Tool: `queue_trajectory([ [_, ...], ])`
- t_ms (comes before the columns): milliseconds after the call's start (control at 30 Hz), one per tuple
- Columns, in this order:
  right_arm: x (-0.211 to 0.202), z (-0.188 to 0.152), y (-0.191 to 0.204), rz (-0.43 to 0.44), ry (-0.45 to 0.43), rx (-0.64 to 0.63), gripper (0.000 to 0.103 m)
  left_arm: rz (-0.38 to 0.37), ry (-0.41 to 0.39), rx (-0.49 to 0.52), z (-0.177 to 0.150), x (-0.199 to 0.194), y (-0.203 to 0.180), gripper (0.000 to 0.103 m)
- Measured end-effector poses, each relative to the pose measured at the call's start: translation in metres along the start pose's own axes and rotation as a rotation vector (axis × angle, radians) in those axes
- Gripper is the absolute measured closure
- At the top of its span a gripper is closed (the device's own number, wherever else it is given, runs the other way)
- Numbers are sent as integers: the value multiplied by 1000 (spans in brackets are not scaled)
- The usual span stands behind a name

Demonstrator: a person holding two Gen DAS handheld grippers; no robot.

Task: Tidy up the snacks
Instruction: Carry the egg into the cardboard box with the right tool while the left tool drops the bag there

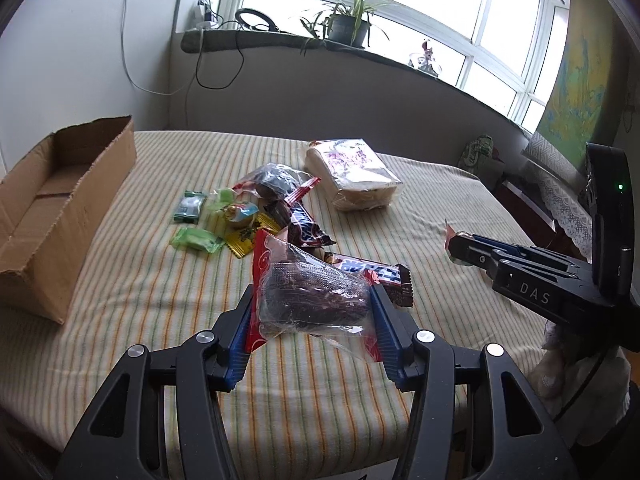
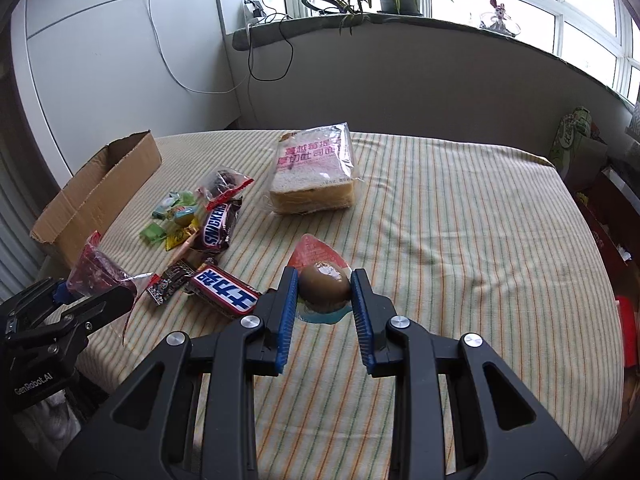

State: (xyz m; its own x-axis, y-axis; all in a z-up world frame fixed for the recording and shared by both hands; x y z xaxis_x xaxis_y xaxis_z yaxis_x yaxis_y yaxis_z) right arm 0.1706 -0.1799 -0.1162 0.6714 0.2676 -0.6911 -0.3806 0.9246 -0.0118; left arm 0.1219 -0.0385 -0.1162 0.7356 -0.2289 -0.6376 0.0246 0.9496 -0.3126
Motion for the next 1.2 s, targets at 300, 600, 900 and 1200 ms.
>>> queue_trajectory([
  [300,-3,44,65,88,-56,-81,75,54,-92,-37,29,-32,45,50],
  [600,12,93,147,204,-95,-187,75,149,-174,-110,52,-59,109,50],
  [900,38,122,236,318,-87,-293,75,251,-215,-180,59,-77,174,50],
  [1200,72,118,295,373,-23,-352,75,303,-194,-238,55,-77,214,50],
])
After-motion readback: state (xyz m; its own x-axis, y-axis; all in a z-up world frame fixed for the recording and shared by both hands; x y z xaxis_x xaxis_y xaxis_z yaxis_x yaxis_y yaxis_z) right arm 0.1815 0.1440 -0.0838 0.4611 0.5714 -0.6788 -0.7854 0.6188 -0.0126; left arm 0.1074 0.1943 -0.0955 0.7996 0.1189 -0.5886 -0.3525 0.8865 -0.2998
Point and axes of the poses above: each gripper's, at about its wrist camera, not at the fingertips, and x roughly the way its jaws point, y to its left, z to its top, the point moved 8 cm from there along x, roughly the way its jaws point, and after that the axes turned 8 degrees about -x, right-handed, at the moved point
